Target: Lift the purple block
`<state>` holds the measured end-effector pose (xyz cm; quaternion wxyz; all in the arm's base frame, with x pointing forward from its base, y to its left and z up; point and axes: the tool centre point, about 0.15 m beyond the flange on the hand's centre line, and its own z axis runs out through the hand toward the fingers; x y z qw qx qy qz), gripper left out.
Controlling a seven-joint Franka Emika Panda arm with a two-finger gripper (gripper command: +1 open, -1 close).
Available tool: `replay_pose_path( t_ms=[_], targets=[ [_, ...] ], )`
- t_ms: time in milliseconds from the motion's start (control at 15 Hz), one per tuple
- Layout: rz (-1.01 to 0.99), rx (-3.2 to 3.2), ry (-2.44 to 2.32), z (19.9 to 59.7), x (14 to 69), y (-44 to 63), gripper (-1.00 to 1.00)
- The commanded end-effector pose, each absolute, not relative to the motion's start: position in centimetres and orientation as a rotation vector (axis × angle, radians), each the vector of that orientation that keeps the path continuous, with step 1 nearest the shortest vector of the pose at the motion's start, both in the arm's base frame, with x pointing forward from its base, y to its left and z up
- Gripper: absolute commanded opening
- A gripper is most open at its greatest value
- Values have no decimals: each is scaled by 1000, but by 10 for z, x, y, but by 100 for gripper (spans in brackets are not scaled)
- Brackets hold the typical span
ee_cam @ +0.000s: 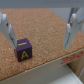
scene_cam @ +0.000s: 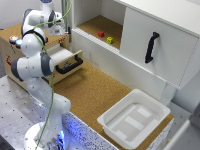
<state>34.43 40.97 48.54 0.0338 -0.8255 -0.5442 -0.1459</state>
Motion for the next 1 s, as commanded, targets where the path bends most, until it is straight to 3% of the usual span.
replay_pose_path(
  t_ms=[0, 667, 733, 933],
  targets=[
    [-228, -2500, -2004, 482, 349, 454, 100],
    [-31, -2319, -2372, 437, 329, 480, 100],
    [-16, -2301, -2371, 436, 329, 481, -100],
    [-26, -2300, -2358, 440, 328, 477, -100]
  ],
)
